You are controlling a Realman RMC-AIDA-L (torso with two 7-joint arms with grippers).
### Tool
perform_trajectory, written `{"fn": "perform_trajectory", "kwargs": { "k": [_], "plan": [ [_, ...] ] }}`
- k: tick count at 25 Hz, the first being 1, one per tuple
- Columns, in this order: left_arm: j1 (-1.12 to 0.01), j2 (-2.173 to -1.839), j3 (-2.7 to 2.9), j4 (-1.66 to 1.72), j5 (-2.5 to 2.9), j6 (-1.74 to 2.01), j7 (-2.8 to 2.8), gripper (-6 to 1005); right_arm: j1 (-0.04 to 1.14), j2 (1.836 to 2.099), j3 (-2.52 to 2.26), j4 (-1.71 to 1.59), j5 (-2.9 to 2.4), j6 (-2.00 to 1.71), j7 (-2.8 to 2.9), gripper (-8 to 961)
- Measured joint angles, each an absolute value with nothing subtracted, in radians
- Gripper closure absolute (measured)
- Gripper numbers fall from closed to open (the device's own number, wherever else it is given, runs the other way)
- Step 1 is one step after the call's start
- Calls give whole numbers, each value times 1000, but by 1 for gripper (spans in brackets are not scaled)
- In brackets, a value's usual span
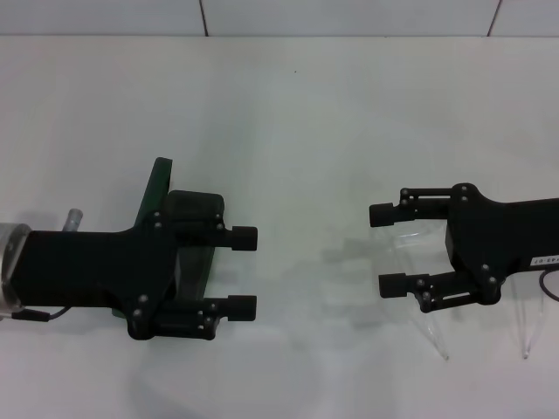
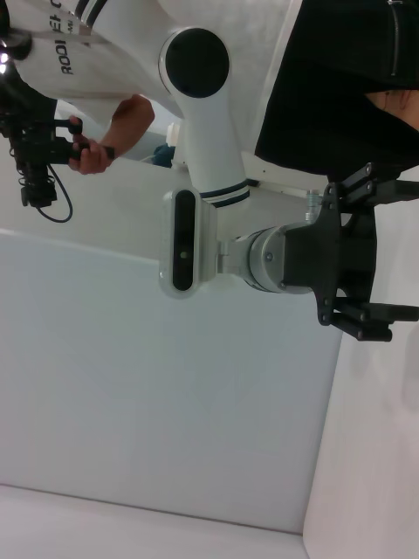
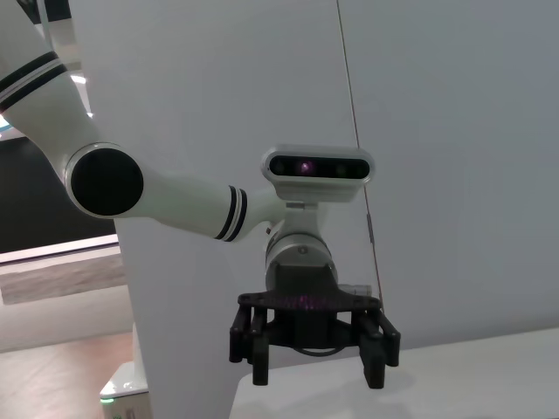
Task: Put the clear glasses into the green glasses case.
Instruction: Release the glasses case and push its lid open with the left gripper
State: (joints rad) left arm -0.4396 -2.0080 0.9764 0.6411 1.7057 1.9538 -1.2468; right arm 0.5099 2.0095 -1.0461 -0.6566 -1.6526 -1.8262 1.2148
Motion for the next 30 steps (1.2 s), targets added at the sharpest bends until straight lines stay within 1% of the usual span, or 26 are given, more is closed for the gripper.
{"fn": "perform_trajectory", "kwargs": {
  "k": [18, 22, 26, 27, 28, 29, 30],
  "plan": [
    [-437, -2011, 952, 651, 1691, 1954, -1259, 285, 502, 2010, -1039, -656, -1649, -1818, 1215, 187],
    [-436, -2043, 839, 742, 1685, 1934, -1391, 286, 498, 1995, -1033, -657, -1649, -1797, 1215, 187],
    [-436, -2077, 813, 933, 1726, 1822, -1625, 287, 492, 1976, -984, -656, -1653, -1778, 1215, 187],
    [-439, -2083, 815, 993, 1757, 1785, -1698, 288, 492, 1976, -984, -656, -1653, -1778, 1215, 187],
    [-443, -2085, 818, 1029, 1780, 1764, -1743, 288, 490, 1970, -974, -657, -1653, -1775, 1215, 187],
    [-450, -2086, 821, 1072, 1807, 1738, -1807, 288, 485, 1955, -951, -656, -1654, -1761, 1215, 187],
    [-458, -2086, 824, 1106, 1832, 1720, -1866, 288, 484, 1950, -945, -656, -1654, -1756, 1215, 187]
  ]
}}
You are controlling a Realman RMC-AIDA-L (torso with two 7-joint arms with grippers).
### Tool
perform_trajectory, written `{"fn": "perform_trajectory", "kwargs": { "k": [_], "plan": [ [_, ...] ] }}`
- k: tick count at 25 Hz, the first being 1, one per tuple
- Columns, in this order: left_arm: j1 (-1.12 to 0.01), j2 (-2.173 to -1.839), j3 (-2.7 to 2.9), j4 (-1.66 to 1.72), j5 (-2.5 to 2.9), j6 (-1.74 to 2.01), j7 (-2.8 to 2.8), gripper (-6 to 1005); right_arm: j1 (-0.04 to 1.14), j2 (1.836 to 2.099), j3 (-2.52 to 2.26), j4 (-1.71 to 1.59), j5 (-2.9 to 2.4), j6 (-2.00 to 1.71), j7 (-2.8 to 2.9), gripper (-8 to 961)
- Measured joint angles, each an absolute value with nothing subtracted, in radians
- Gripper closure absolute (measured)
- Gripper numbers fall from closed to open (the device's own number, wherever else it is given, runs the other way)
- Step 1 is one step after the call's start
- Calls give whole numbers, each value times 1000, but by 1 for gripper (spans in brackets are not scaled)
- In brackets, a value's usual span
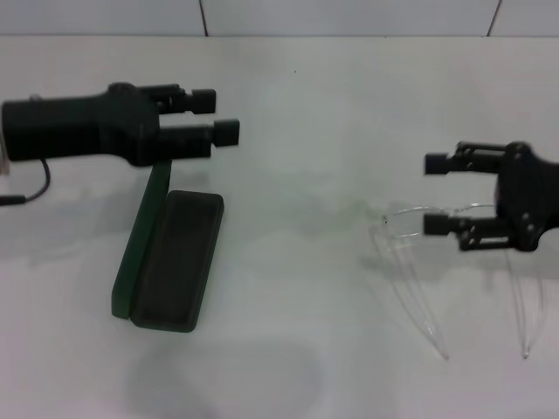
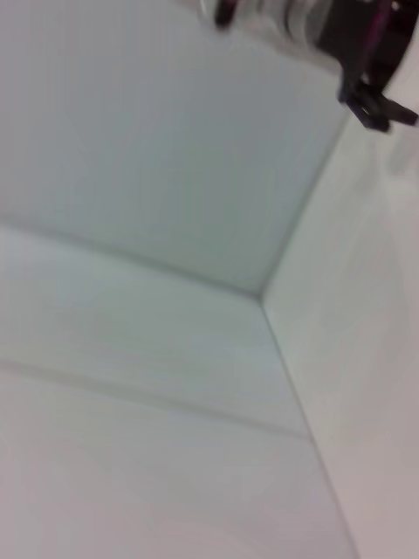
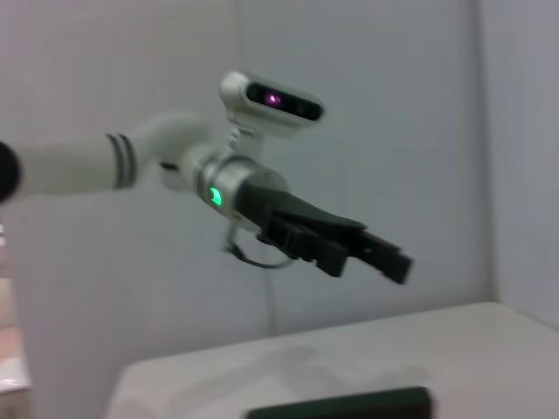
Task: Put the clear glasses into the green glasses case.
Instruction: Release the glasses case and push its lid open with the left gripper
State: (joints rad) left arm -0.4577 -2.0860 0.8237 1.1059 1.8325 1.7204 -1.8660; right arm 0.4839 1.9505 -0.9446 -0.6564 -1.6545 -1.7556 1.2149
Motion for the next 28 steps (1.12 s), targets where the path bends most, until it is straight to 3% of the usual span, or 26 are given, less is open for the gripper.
{"fn": "perform_trajectory", "kwargs": {
  "k": [10, 17, 28],
  "plan": [
    [-550, -2086, 908, 1376, 2148, 1686, -2367, 290, 472, 1886, -894, -659, -1658, -1674, 1216, 186],
    [-559, -2085, 1074, 1553, 2368, 1687, -2668, 295, 493, 1857, -871, -660, -1659, -1659, 1214, 186],
    [-560, -2087, 1190, 1540, 2574, 1699, -2890, 304, 510, 1848, -870, -684, -1658, -1649, 1214, 186]
  ]
}}
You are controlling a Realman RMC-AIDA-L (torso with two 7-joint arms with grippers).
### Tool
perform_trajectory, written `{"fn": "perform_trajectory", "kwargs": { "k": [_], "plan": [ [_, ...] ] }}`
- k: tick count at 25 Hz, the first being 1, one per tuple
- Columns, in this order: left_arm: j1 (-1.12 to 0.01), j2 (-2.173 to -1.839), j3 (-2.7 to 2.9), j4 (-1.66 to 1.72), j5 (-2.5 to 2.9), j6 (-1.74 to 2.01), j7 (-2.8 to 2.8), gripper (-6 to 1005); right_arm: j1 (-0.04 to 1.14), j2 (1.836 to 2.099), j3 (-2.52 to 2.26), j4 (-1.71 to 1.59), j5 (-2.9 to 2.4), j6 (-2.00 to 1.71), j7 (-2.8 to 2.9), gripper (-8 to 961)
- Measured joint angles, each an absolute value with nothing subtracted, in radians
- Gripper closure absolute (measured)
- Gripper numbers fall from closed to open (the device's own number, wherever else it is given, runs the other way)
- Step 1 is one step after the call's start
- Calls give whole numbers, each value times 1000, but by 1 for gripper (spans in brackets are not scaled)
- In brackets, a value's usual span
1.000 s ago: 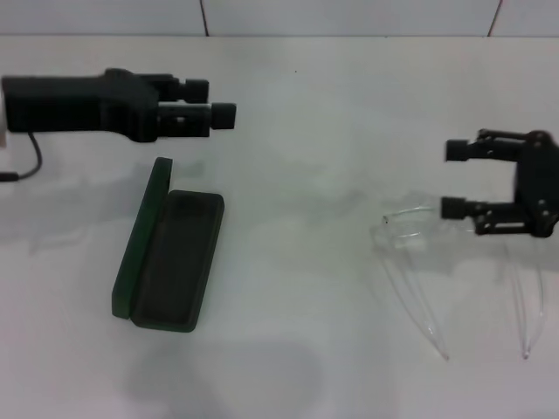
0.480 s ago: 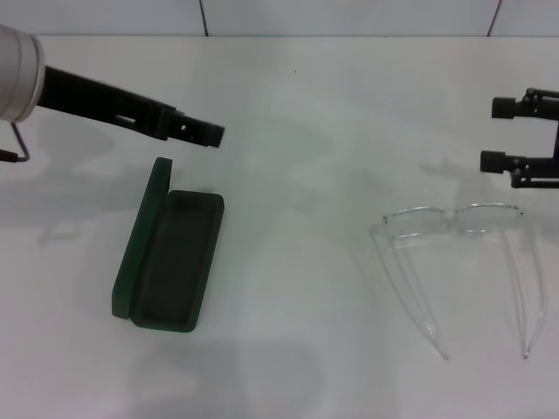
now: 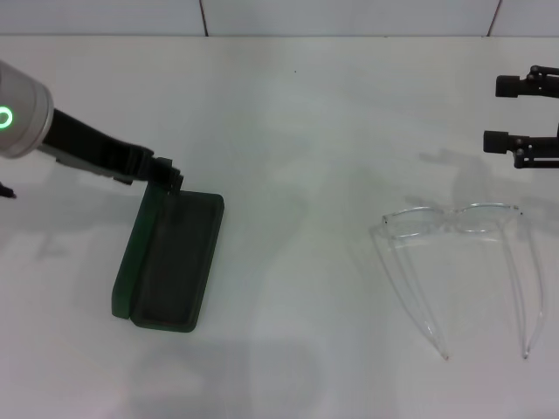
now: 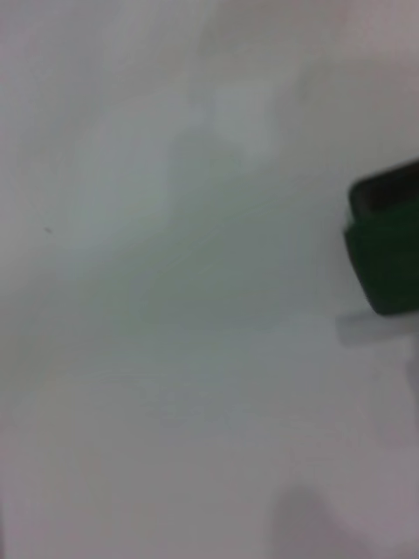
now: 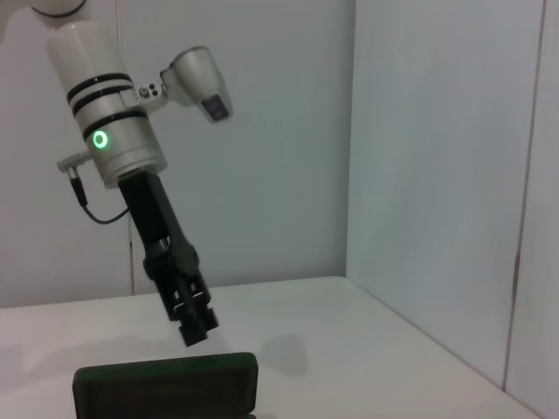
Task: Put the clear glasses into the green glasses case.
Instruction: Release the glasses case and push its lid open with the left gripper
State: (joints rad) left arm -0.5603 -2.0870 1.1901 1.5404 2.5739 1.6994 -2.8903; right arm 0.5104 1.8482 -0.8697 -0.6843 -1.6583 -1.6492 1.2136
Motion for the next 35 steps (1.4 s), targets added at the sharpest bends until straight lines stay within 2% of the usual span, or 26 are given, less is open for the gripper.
{"fn": "perform_trajectory", "kwargs": {
  "k": [23, 31, 35],
  "plan": [
    [-566, -2088, 1213, 1449, 2641, 1710, -2889, 308, 507, 1852, -870, -700, -1658, -1664, 1217, 187],
    [-578, -2088, 1215, 1384, 2639, 1706, -2884, 335, 503, 1856, -870, -700, -1658, -1666, 1214, 187],
    [-578, -2088, 1215, 1384, 2622, 1706, -2876, 415, 499, 1857, -870, -699, -1658, -1666, 1214, 186]
  ]
}}
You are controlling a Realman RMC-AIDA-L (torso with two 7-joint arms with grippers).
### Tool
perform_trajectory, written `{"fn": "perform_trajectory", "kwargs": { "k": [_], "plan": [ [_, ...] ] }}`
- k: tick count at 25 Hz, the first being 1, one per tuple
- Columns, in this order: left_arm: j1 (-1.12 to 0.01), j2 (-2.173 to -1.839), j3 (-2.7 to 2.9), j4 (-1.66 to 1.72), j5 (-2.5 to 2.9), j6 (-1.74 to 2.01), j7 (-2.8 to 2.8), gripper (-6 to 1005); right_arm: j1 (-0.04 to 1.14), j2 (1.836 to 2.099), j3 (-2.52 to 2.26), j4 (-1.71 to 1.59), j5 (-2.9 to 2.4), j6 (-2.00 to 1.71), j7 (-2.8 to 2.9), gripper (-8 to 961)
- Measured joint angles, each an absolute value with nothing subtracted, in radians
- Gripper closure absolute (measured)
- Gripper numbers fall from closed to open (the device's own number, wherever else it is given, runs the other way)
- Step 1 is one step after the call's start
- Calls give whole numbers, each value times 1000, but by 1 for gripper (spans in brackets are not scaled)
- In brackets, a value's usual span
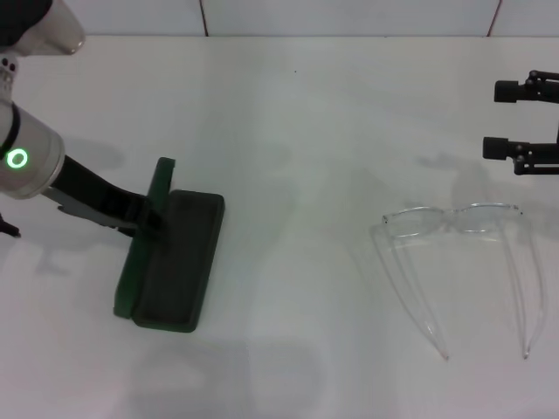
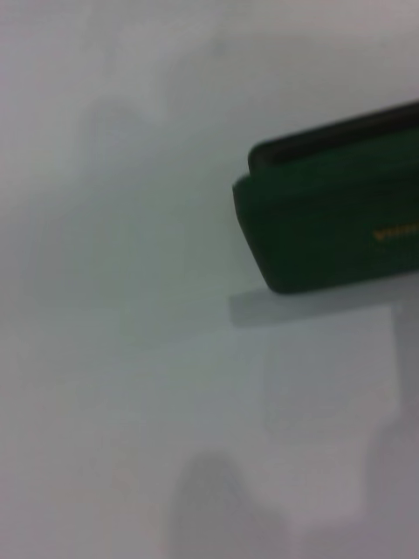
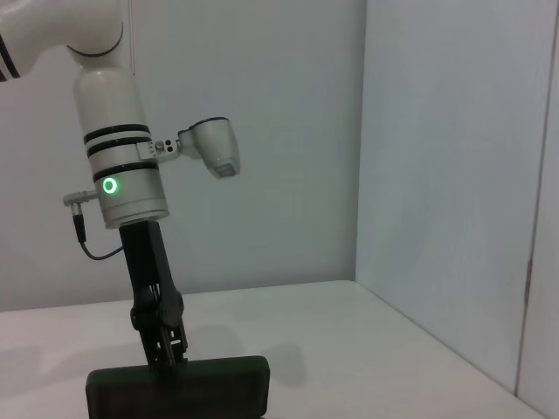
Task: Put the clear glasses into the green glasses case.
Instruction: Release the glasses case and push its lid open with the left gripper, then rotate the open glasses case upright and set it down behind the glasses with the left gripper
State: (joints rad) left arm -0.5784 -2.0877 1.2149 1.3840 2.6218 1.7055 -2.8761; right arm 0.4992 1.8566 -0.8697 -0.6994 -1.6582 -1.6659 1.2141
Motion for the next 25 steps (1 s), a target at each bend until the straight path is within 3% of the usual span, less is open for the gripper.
{"fn": "perform_trajectory", "kwargs": {
  "k": [13, 25],
  "plan": [
    [-587, -2086, 1219, 1390, 2568, 1710, -2778, 730, 490, 1859, -859, -699, -1649, -1672, 1213, 187],
    [-629, -2087, 1231, 1408, 2528, 1688, -2490, 777, 439, 1869, -741, -702, -1649, -1744, 1213, 186]
  ]
}}
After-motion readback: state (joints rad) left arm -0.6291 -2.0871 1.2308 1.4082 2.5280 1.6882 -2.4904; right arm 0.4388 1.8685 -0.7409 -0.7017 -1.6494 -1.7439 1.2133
